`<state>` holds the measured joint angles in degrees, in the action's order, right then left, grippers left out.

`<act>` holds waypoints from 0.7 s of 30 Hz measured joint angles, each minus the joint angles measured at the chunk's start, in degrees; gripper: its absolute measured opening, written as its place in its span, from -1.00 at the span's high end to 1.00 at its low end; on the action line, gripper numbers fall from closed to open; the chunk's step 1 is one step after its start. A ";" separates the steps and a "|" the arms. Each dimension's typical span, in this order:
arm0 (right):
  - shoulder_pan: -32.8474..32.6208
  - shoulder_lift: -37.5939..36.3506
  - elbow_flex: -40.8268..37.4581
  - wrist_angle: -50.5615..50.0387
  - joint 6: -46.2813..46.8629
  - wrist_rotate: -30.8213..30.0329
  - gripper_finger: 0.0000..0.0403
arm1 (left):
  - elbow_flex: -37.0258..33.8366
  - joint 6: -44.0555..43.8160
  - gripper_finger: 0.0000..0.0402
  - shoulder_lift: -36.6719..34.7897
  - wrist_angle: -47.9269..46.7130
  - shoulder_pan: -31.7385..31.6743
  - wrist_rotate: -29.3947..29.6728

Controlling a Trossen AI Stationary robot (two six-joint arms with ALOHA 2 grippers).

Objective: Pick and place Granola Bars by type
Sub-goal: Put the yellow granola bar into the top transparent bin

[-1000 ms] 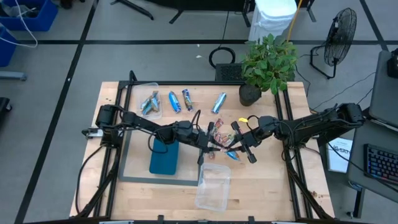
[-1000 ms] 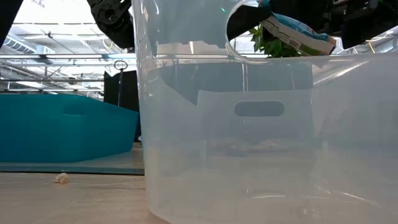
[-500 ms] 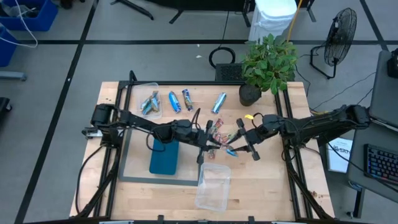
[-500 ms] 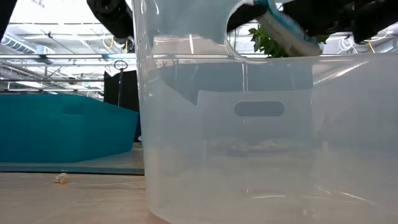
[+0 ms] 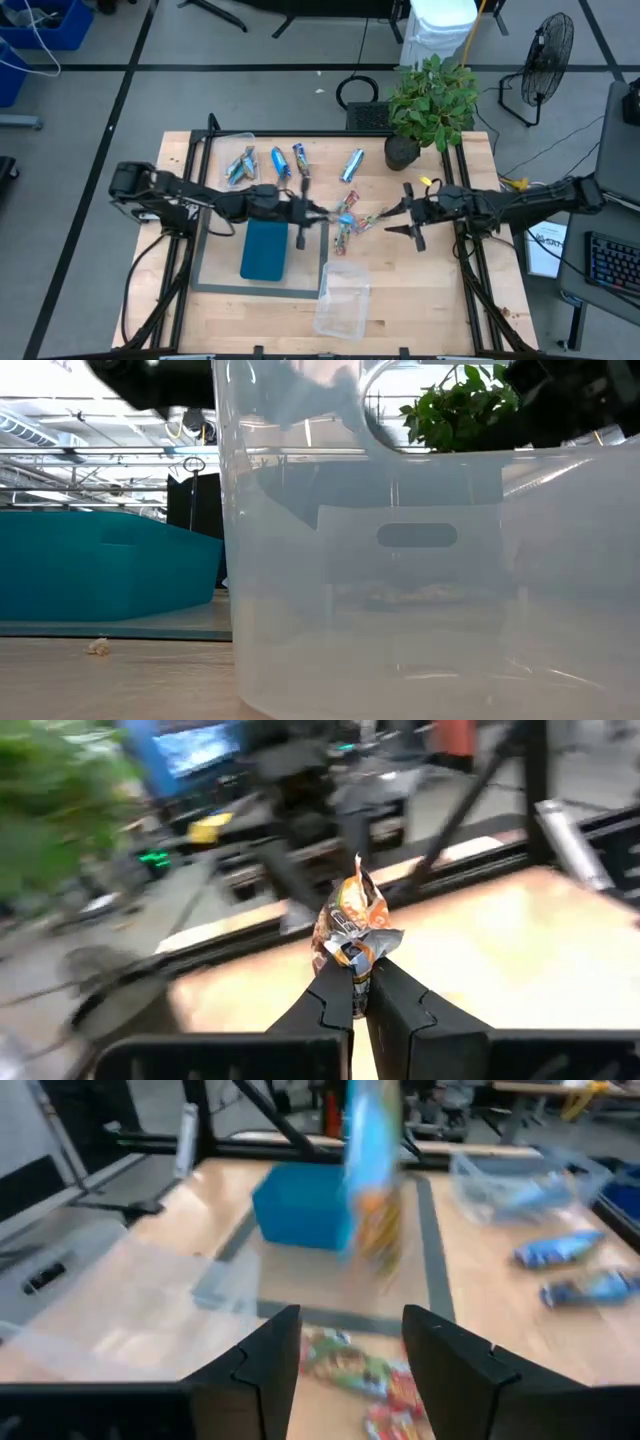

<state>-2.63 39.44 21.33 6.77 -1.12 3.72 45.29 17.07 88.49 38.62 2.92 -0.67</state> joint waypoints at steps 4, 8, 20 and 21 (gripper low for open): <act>0.00 -4.52 -6.87 6.02 1.32 -5.61 0.21 | -9.14 -1.81 0.94 -7.13 5.44 -0.54 5.73; 0.00 -9.48 -13.23 13.79 1.55 -8.71 0.23 | -16.61 -3.33 0.94 -15.19 8.00 -0.70 11.20; 0.04 -21.35 -18.22 13.13 -0.13 -9.90 0.23 | -26.60 -4.32 0.94 -36.59 0.29 -0.70 28.16; 0.04 -21.93 -18.24 12.22 -0.78 -9.89 0.23 | -26.90 -4.82 0.94 -38.19 -1.83 -0.70 30.35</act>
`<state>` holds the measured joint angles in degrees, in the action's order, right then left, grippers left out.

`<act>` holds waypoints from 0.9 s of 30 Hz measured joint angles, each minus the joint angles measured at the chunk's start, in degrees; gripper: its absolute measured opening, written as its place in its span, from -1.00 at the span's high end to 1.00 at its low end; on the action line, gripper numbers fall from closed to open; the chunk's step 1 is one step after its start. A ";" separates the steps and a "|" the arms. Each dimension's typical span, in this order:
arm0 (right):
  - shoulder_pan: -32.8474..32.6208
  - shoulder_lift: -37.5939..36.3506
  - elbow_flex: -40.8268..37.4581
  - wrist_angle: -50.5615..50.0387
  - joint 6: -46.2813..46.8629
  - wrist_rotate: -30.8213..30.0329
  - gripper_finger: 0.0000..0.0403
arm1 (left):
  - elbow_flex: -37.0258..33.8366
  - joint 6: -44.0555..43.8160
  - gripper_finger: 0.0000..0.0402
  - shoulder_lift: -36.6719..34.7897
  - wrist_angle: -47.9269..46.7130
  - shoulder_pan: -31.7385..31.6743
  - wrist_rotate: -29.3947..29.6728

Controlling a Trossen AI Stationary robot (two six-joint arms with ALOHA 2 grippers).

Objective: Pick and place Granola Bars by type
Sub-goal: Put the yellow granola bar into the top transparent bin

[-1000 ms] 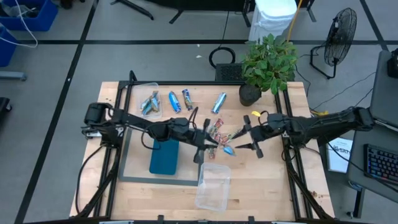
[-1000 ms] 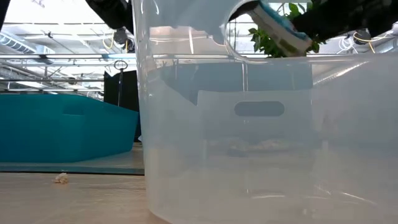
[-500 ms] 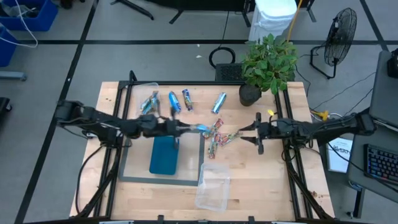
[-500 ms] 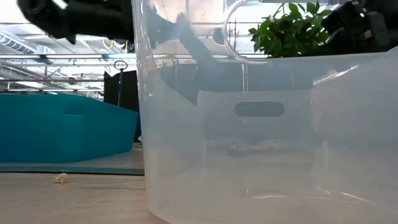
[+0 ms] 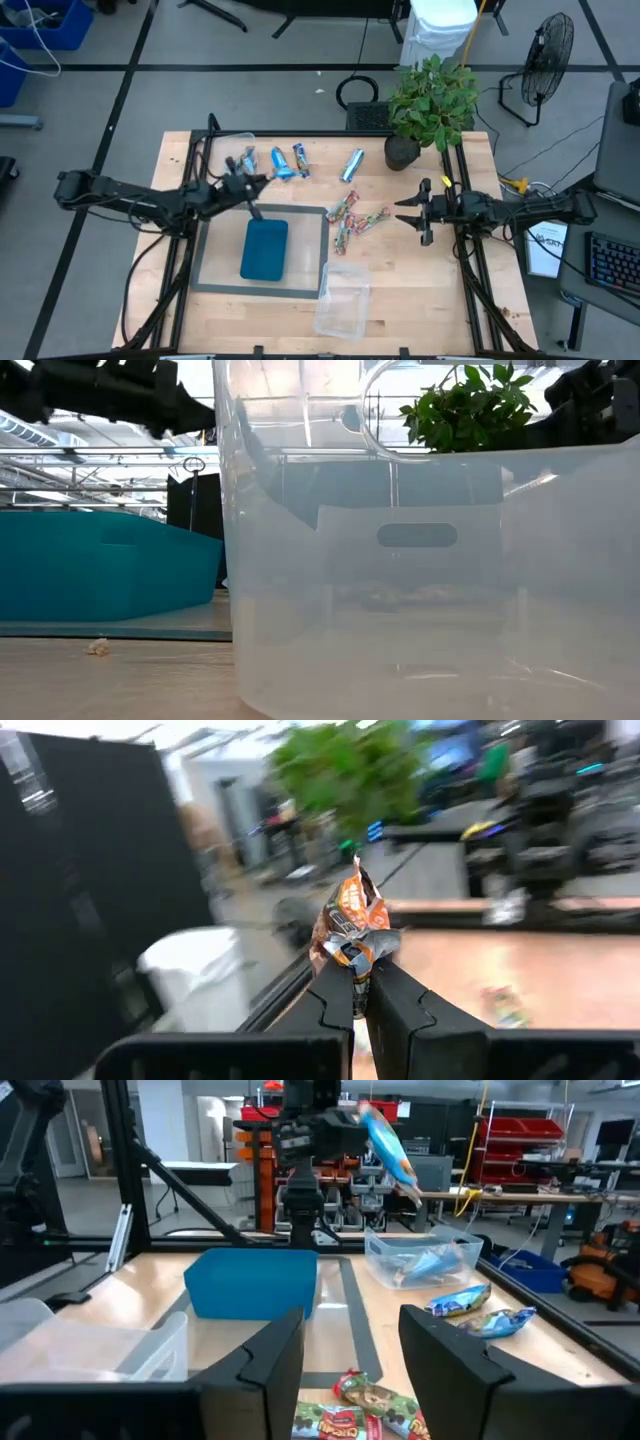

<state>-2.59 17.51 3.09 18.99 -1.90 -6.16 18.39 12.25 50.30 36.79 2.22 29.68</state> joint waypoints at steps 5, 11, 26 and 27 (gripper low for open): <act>-0.02 -2.21 -0.08 -3.39 -1.18 0.00 0.23 | -0.08 -3.14 0.94 -5.56 -7.49 0.02 5.16; -0.02 -4.31 -0.11 -6.84 -1.79 0.16 0.23 | -0.08 -4.50 0.94 -8.65 -11.13 0.00 10.58; -0.02 -5.13 -0.22 -11.55 0.16 -0.24 0.23 | -0.06 -23.39 0.94 -14.42 -28.96 0.03 37.45; -0.02 -5.13 -0.22 -11.55 -0.18 -0.98 0.23 | -0.06 -24.86 0.94 -14.49 -30.33 -0.07 37.61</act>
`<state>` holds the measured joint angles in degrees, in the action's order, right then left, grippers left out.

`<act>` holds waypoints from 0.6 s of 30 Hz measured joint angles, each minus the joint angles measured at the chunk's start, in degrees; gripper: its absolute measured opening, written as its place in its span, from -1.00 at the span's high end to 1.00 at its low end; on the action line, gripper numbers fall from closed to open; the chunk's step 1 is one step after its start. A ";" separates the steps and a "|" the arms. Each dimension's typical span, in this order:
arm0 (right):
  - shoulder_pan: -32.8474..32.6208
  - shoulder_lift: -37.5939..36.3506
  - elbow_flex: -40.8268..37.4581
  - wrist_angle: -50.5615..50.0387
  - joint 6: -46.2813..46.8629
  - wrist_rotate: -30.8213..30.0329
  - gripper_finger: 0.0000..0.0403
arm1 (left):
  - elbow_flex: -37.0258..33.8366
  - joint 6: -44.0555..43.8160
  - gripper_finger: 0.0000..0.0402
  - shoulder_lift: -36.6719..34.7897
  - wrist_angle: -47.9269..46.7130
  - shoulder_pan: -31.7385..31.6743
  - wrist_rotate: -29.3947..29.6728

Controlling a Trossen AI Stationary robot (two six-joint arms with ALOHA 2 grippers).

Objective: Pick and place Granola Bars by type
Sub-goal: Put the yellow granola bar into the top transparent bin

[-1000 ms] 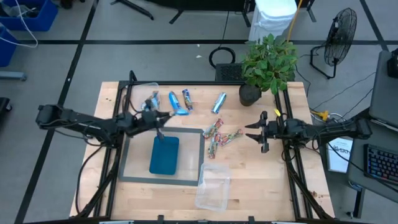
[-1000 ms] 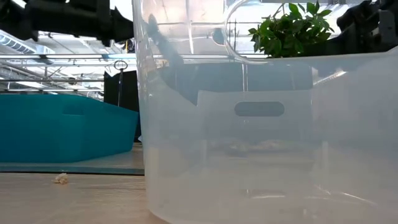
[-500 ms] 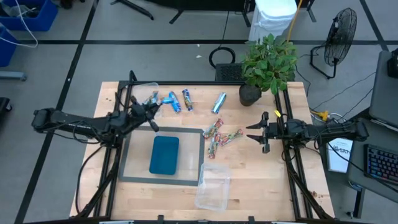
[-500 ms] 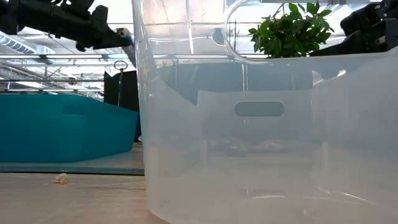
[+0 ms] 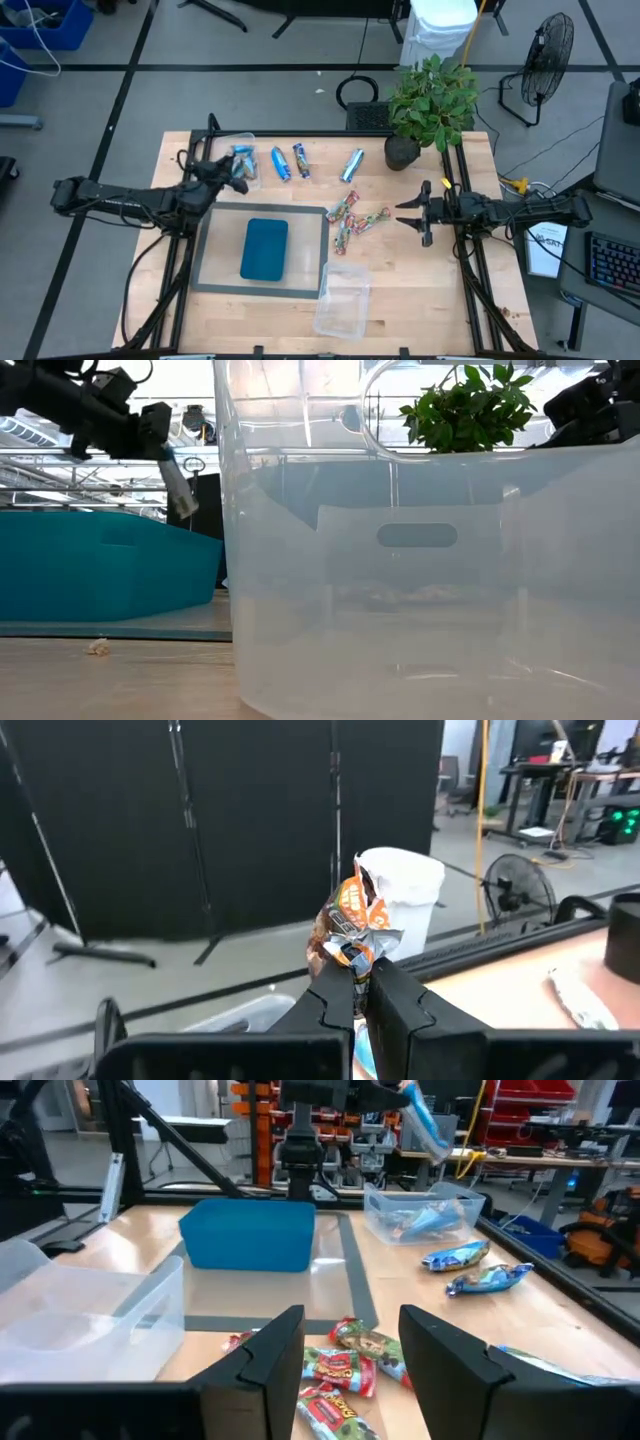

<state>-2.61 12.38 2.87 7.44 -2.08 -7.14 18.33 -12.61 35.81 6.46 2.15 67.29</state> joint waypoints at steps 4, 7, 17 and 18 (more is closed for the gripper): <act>0.02 0.00 0.00 0.03 -0.75 -2.05 0.23 | 0.02 -5.60 0.94 0.02 -5.53 -1.13 -0.32; 0.00 -0.01 0.00 0.33 -0.95 -1.90 0.23 | 0.02 -9.53 0.95 -0.25 -9.46 -3.09 -1.95; 0.00 -0.02 -0.02 -0.13 -1.13 -1.85 0.23 | 0.07 -16.81 0.95 -4.86 -20.66 -14.41 -9.54; 0.00 -0.02 -0.02 -0.11 -1.05 -1.85 0.23 | 0.07 -17.51 0.95 -5.27 -21.56 -15.69 -11.47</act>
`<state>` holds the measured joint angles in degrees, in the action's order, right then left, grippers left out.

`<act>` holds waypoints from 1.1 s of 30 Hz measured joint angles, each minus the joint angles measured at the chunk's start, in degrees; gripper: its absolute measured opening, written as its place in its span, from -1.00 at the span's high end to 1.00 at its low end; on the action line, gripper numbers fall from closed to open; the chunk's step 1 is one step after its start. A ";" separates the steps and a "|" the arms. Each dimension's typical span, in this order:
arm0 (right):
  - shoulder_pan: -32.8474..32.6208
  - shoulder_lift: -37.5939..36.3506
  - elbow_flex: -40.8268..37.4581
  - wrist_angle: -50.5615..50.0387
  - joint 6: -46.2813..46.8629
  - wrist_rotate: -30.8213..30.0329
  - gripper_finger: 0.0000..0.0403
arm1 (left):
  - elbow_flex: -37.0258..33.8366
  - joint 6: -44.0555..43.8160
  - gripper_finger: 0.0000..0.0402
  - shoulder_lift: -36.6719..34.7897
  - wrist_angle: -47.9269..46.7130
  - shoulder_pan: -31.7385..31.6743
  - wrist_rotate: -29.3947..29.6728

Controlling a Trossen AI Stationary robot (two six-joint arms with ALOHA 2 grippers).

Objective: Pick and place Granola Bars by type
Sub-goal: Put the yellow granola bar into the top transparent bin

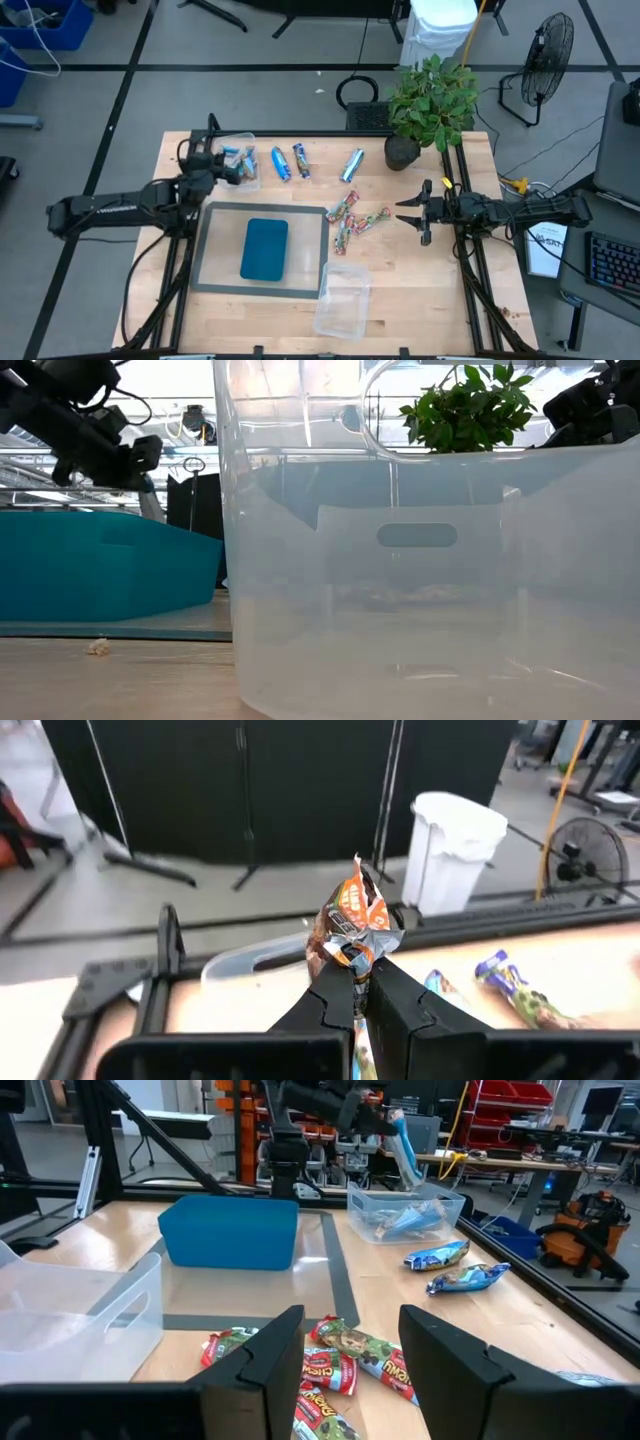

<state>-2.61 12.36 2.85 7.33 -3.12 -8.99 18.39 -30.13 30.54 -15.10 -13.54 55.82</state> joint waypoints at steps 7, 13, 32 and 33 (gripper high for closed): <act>0.00 0.00 -0.02 0.00 0.03 0.02 0.23 | 0.02 -2.71 0.95 -0.19 -6.22 -7.36 -8.42; 0.00 0.02 -0.02 0.00 0.05 0.02 0.23 | 0.02 -4.65 0.95 -0.19 -9.29 -10.67 -13.99; 0.00 0.02 -0.02 0.07 0.51 0.02 0.23 | 0.02 -6.04 0.95 3.10 -13.12 -12.07 -26.63; 0.00 0.02 -0.02 0.07 0.50 0.03 0.23 | 0.02 -6.06 0.95 3.80 -13.16 -12.07 -27.18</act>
<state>-2.61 12.38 2.83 7.40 -2.62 -8.96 18.41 -36.18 34.34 -28.27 -25.61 28.64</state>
